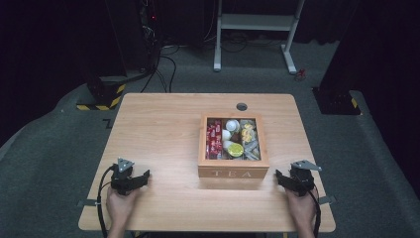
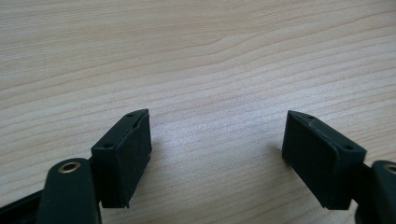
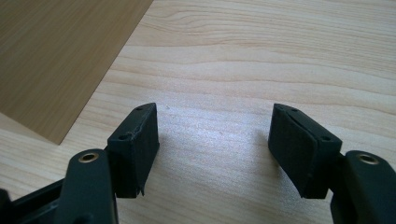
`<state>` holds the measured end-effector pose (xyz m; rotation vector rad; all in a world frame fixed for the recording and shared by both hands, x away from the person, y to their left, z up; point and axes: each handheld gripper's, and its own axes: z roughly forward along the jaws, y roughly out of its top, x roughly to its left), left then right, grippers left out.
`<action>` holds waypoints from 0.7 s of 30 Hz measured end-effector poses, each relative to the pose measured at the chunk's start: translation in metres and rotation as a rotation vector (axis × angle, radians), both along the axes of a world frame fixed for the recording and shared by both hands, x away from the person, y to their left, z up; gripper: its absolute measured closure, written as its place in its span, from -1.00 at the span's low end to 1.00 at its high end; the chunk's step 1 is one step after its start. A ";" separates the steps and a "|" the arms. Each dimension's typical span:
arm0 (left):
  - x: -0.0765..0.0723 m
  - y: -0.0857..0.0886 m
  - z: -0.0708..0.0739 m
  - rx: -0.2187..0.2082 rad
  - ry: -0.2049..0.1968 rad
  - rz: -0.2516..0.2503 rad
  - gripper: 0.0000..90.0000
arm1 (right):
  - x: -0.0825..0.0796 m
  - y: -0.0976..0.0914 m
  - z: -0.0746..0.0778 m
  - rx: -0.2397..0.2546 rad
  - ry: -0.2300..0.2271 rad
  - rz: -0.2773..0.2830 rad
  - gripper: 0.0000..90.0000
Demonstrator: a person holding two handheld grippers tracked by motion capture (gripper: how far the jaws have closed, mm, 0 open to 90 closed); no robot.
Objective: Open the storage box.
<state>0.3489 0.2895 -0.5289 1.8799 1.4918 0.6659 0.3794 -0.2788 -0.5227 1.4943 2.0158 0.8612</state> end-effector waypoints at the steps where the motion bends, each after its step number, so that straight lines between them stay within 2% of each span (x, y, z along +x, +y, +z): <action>1: 0.000 0.000 0.000 0.000 0.000 0.000 -0.46 | 0.000 0.000 0.000 0.000 0.002 -0.001 -0.26; 12: 0.000 0.000 0.000 0.000 0.001 0.000 -0.46 | 0.000 0.000 0.000 -0.001 -0.002 -0.003 -0.22; 19: 0.000 0.000 0.000 -0.001 0.001 0.001 -0.46 | -0.001 -0.003 0.001 0.005 -0.007 -0.025 0.02; 20: 0.000 0.000 0.000 -0.001 0.002 0.001 -0.46 | -0.002 -0.005 0.002 0.001 -0.004 -0.021 0.17; 21: 0.000 0.000 0.000 -0.001 0.002 0.001 -0.46 | -0.002 -0.005 0.003 0.008 0.003 -0.022 0.22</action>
